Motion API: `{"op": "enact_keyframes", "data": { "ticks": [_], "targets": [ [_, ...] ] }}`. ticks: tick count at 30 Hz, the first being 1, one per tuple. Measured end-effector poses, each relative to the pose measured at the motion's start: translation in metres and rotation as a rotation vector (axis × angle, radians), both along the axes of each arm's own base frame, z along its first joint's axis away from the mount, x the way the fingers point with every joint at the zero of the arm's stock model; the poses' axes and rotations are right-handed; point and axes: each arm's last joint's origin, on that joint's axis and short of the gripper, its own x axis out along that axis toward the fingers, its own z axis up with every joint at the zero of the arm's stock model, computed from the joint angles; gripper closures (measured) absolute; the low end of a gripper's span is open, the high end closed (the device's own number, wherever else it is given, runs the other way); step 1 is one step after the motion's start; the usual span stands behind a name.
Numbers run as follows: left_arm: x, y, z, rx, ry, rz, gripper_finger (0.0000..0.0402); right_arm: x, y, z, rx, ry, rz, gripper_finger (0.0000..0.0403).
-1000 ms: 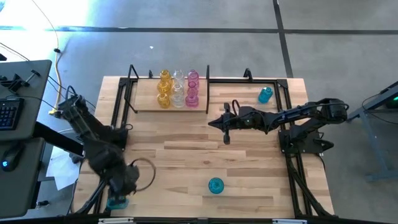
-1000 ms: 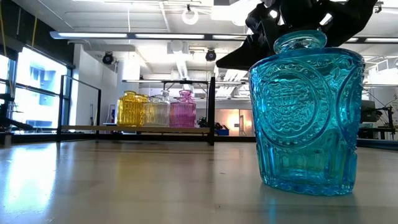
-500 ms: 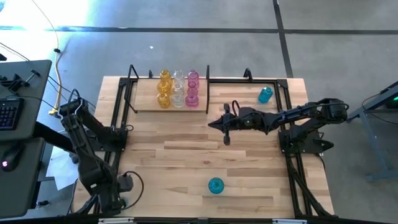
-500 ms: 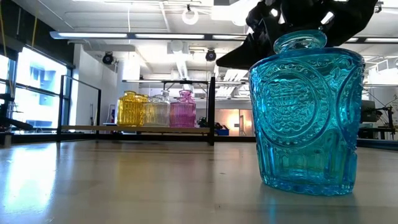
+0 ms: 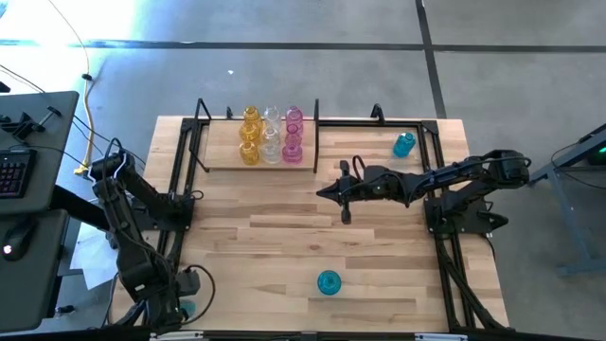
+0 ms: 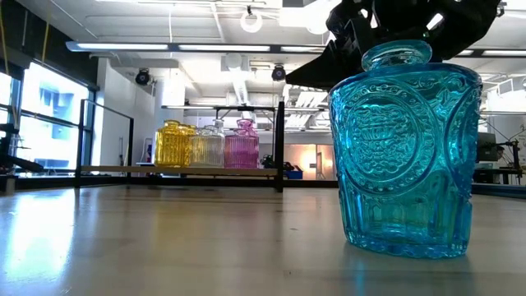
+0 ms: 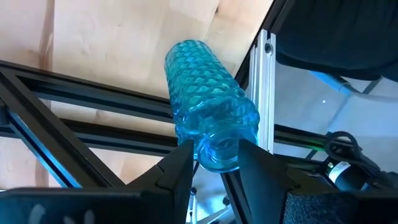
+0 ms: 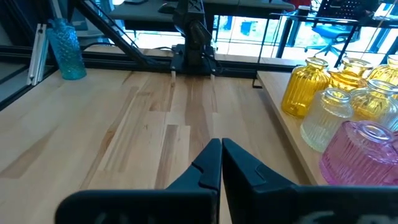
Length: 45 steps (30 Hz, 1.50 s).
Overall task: Sort vases onto shelf
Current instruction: Put the left blue vase on the shelf
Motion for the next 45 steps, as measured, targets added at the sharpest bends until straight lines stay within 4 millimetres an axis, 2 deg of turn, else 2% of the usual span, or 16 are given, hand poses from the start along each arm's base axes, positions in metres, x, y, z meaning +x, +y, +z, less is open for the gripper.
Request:
{"op": "enact_keyframes", "data": {
  "ticks": [11, 14, 20, 23, 28, 32, 38, 45],
  "targets": [
    [0.004, -0.009, -0.016, 0.045, 0.014, -0.06, 0.029, 0.0, 0.0, 0.0, 0.0, 0.0, 0.0, 0.0402],
    [0.006, -0.009, -0.017, 0.044, 0.014, -0.085, 0.0311, 0.0, 0.0, 0.0, 0.0, -0.001, 0.0, 0.0402],
    [0.016, 0.0, -0.014, 0.037, -0.006, -0.121, 0.0381, 0.0, 0.0, 0.0, 0.007, -0.002, -0.002, 0.0402],
    [0.025, 0.011, -0.011, 0.058, -0.044, -0.132, 0.0382, 0.0, 0.0, 0.0, 0.007, -0.002, -0.002, 0.0402],
    [0.047, 0.042, 0.0, 0.102, -0.143, -0.15, 0.0382, 0.0, 0.0, 0.0, 0.007, -0.002, -0.002, 0.0402],
    [0.061, 0.077, 0.013, 0.118, -0.173, -0.166, 0.0382, 0.0, 0.0, 0.0, 0.007, -0.002, -0.002, 0.0402],
    [0.085, 0.141, 0.027, 0.126, -0.217, -0.146, 0.0382, 0.0, 0.0, 0.0, 0.008, -0.002, -0.002, 0.0402],
    [0.107, 0.217, 0.026, 0.155, -0.237, -0.154, 0.0382, 0.0, 0.005, 0.0, 0.007, 0.002, 0.014, 0.0402]
  ]
}}
